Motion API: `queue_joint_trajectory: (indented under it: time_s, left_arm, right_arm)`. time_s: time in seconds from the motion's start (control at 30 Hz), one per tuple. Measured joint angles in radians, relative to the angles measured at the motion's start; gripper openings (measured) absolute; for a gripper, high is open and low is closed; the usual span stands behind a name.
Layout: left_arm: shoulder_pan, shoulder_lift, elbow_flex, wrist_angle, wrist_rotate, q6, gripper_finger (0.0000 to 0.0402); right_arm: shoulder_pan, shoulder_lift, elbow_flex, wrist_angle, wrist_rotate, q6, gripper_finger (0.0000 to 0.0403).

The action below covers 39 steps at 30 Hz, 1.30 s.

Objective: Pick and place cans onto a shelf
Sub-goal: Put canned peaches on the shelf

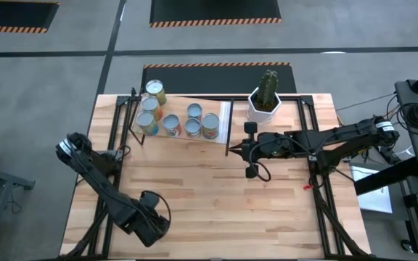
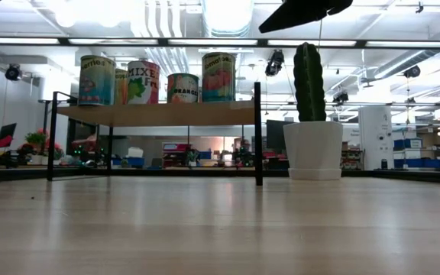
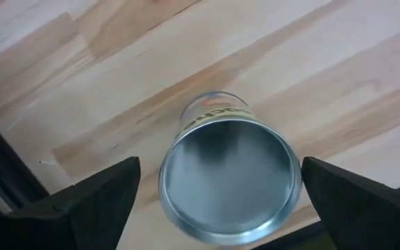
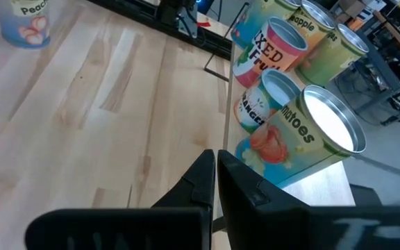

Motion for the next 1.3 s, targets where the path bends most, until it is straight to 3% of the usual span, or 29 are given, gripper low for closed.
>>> queue_joint_trajectory:
  time_s: [0.2,0.53,0.7,0.87,1.13,1.3]
  left_arm:
    - [0.0,0.02,0.0,0.006,0.001,0.026,0.0372]
    - [0.001,0.02,0.0,0.005,0.001,0.025,0.03]
    - [0.011,0.011,0.035,-0.005,0.005,0.042,0.0312]
    - [0.055,0.011,0.192,-0.106,-0.023,0.129,0.0321]
    - [0.153,0.051,0.576,-0.343,-0.352,0.411,0.0313]
    - [0.228,0.095,0.8,-0.42,-0.478,0.624,0.0312]
  right_arm:
    - [0.0,0.0,0.0,0.0,0.0,0.0,0.0009]
    - [0.0,0.0,0.0,0.0,0.001,0.0,0.0009]
    - [0.0,0.0,0.0,0.0,0.001,0.0,0.0009]
    - [0.0,0.0,0.0,0.0,0.009,0.0,0.0009]
    - [0.0,-0.042,-0.001,-0.095,0.01,0.026,0.0009]
    - [0.0,-0.108,-0.034,-0.11,0.011,0.051,0.0009]
